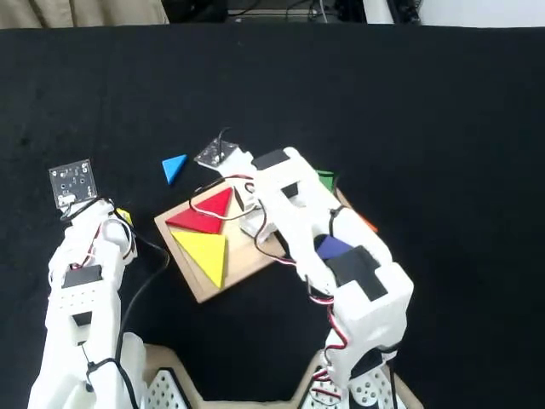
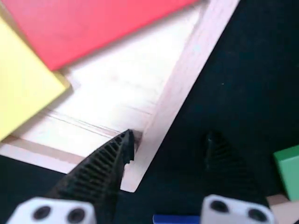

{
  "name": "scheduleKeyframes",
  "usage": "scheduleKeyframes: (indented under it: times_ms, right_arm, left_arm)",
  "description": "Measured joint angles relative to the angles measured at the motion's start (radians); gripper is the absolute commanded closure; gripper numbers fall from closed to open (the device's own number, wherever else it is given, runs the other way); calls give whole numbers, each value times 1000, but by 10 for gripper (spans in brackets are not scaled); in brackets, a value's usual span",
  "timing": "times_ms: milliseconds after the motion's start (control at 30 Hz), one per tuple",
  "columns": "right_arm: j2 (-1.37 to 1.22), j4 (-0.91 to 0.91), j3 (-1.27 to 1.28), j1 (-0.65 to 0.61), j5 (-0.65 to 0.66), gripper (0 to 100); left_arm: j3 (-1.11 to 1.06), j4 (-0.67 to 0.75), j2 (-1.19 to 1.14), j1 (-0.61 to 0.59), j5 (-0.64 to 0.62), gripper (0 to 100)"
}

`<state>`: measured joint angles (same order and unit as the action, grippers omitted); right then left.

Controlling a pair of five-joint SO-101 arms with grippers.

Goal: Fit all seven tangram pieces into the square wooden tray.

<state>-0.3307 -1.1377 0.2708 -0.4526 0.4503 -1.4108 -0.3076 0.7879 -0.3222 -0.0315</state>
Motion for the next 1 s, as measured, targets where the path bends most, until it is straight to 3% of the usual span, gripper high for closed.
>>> scheduleKeyframes:
  times_ms: [67, 300, 633, 767, 1000]
  right_arm:
    - [0, 12, -2, 8, 40, 991]
    - [-20, 43, -92, 109, 278, 987]
    - [-21, 64, -213, 127, 959, 986]
    - [-21, 121, -279, 127, 1028, 986]
    - [-75, 147, -292, 97, 1034, 985]
  left_arm:
    - [0, 0, 0, 0, 0, 902]
    - [0, 0, 0, 0, 0, 902]
    - [0, 0, 0, 9, 0, 902]
    - [0, 0, 0, 9, 0, 902]
    - [0, 0, 0, 9, 0, 902]
